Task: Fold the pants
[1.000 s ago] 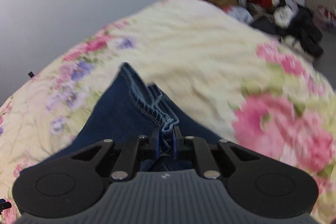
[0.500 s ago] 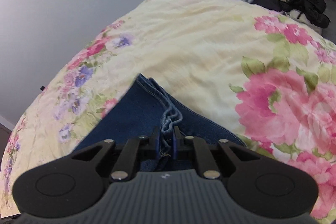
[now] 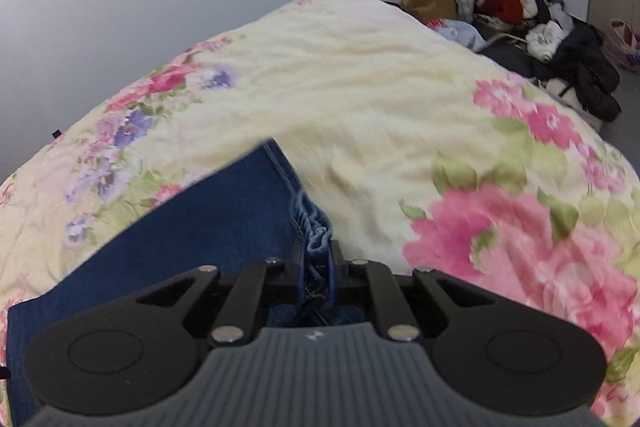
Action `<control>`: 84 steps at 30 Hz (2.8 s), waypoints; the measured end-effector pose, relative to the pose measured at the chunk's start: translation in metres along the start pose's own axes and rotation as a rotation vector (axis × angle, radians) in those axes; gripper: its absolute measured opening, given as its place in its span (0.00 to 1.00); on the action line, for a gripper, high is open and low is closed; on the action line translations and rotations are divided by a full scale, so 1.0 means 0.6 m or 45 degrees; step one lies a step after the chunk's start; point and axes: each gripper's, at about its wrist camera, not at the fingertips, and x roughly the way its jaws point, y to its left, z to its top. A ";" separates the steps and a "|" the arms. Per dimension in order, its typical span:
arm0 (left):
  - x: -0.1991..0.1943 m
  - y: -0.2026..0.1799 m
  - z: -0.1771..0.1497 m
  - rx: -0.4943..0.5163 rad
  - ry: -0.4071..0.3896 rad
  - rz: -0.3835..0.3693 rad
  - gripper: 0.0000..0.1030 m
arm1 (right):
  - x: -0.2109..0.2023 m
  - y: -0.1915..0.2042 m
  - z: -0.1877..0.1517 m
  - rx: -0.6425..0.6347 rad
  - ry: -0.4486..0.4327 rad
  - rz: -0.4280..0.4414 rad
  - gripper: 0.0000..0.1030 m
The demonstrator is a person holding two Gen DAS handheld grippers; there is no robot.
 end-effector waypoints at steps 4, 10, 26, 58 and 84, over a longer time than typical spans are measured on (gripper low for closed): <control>-0.008 0.018 0.011 -0.031 -0.020 -0.024 0.37 | 0.010 0.000 -0.007 -0.036 0.023 -0.014 0.07; -0.011 0.032 0.053 -0.048 -0.095 -0.058 0.31 | -0.025 0.031 0.010 -0.266 -0.061 -0.181 0.22; 0.135 -0.023 0.084 0.317 0.072 0.098 0.21 | 0.068 0.060 -0.054 -0.406 0.015 -0.060 0.17; 0.057 -0.066 -0.052 0.584 0.253 -0.103 0.16 | 0.037 0.064 -0.098 -0.492 -0.002 -0.051 0.19; -0.057 -0.074 -0.076 0.606 0.210 0.027 0.18 | -0.036 0.061 -0.077 -0.381 0.018 -0.096 0.40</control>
